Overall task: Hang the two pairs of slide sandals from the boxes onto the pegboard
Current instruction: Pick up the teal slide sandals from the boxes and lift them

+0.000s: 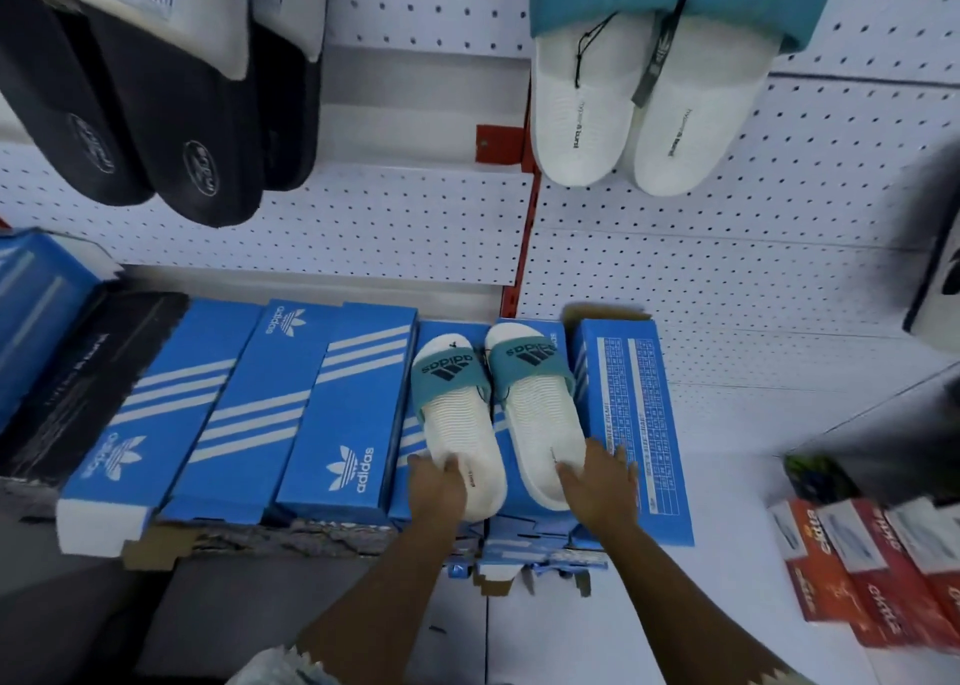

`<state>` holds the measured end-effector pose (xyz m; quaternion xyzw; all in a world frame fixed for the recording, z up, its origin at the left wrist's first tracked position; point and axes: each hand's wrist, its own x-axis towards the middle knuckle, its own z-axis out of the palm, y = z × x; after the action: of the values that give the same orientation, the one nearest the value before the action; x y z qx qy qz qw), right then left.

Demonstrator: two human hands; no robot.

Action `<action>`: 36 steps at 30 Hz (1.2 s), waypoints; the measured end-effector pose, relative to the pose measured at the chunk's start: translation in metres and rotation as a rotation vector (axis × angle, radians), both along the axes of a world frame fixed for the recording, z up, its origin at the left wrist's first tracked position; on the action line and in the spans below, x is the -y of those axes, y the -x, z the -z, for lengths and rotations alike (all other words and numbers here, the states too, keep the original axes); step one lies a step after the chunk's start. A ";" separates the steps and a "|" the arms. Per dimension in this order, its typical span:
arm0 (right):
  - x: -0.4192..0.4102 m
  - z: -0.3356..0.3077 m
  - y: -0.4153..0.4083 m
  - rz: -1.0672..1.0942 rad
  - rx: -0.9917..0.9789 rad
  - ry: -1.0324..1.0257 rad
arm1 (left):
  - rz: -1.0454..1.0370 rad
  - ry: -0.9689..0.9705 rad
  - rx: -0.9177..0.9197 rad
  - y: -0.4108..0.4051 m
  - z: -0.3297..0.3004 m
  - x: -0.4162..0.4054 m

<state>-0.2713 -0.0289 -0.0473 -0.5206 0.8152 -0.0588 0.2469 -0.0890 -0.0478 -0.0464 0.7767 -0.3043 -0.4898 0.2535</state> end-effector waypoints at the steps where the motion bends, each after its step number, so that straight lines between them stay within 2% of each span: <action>1: 0.002 -0.003 -0.003 0.067 0.094 0.043 | -0.069 -0.038 -0.102 -0.003 -0.004 0.006; 4: 0.006 -0.013 -0.009 0.300 0.412 0.080 | -0.050 -0.167 -0.294 -0.017 -0.015 0.016; 7: 0.009 -0.015 -0.002 0.461 0.642 0.080 | -0.010 -0.248 -0.379 -0.030 -0.024 0.018; 10: 0.008 -0.020 0.005 0.593 0.937 -0.037 | -0.001 -0.221 -0.433 -0.040 -0.036 0.016; 13: -0.001 -0.027 0.009 0.611 1.134 -0.194 | 0.020 -0.150 -0.438 -0.049 -0.042 0.013; 16: -0.012 -0.033 0.011 0.554 1.191 -0.241 | 0.089 -0.031 -0.404 -0.052 -0.053 0.009; 18: -0.018 -0.043 0.007 0.507 1.217 -0.184 | 0.142 0.058 -0.368 -0.050 -0.064 0.006; 26: -0.024 -0.091 0.005 0.470 1.288 0.201 | 0.197 0.493 -0.443 -0.046 -0.109 0.001; 36: -0.011 -0.199 0.019 0.296 1.275 0.652 | 0.257 0.884 -0.545 -0.021 -0.204 0.016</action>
<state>-0.2907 -0.0178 0.1520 -0.3167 0.5159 -0.6230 0.4953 -0.0679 -0.0636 0.1578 0.3970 -0.4974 -0.5258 0.5644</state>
